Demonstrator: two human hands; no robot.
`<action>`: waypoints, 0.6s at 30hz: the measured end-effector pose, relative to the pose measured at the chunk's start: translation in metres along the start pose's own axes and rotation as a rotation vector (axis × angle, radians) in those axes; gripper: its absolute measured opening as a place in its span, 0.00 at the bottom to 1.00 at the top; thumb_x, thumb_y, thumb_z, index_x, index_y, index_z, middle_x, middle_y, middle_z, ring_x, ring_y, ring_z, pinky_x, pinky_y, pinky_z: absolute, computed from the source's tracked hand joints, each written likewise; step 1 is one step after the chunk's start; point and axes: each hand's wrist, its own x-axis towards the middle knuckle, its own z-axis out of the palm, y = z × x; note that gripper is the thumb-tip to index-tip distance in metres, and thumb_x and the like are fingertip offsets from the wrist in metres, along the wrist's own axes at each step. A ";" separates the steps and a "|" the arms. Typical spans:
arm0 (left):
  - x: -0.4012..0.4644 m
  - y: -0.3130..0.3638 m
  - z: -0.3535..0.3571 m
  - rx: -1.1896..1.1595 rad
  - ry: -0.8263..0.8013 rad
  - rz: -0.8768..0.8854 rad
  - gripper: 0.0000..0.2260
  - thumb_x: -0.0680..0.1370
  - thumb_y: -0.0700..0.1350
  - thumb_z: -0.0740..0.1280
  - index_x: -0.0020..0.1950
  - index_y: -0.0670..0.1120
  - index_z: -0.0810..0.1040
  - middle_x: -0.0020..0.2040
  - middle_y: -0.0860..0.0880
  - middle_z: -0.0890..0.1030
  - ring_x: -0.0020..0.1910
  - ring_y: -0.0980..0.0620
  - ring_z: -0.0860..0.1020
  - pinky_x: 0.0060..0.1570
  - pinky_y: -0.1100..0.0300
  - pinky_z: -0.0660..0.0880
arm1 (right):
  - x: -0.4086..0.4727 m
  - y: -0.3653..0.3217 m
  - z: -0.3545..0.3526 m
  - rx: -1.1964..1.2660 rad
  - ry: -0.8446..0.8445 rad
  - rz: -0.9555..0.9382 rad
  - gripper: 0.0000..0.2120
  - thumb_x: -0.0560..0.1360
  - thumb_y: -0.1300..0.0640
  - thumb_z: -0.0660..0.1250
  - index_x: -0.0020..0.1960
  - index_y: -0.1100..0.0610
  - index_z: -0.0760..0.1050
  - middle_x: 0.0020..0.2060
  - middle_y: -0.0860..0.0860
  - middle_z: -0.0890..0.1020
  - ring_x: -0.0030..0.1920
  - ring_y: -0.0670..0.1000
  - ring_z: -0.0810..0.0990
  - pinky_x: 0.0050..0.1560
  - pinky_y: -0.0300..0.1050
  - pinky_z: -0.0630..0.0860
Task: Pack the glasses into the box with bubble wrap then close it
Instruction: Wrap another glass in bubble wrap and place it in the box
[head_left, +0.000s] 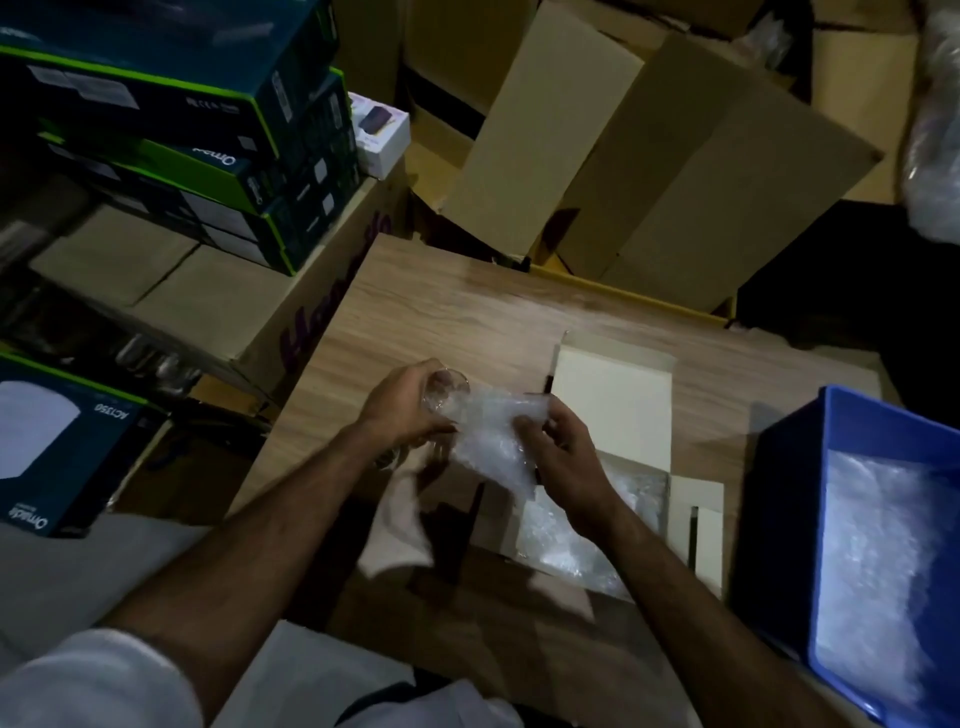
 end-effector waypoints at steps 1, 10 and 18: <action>-0.001 0.001 -0.001 -0.032 0.017 0.029 0.24 0.60 0.49 0.82 0.54 0.55 0.80 0.50 0.58 0.84 0.49 0.58 0.82 0.49 0.51 0.82 | 0.000 -0.003 -0.001 -0.005 -0.024 0.004 0.11 0.84 0.64 0.60 0.60 0.57 0.80 0.53 0.54 0.84 0.52 0.56 0.84 0.49 0.53 0.83; -0.044 0.057 -0.006 -0.263 0.012 0.316 0.36 0.64 0.41 0.82 0.69 0.55 0.77 0.55 0.48 0.74 0.54 0.59 0.78 0.57 0.63 0.78 | -0.028 -0.050 -0.029 0.113 -0.036 0.023 0.11 0.76 0.58 0.67 0.55 0.55 0.85 0.56 0.50 0.85 0.55 0.54 0.83 0.54 0.52 0.78; -0.075 0.088 0.016 -0.153 0.070 0.437 0.26 0.63 0.44 0.81 0.57 0.52 0.76 0.52 0.55 0.79 0.51 0.57 0.79 0.48 0.52 0.80 | -0.061 -0.060 -0.060 -0.925 0.112 -0.534 0.16 0.76 0.61 0.71 0.59 0.45 0.79 0.54 0.41 0.83 0.51 0.41 0.81 0.47 0.41 0.79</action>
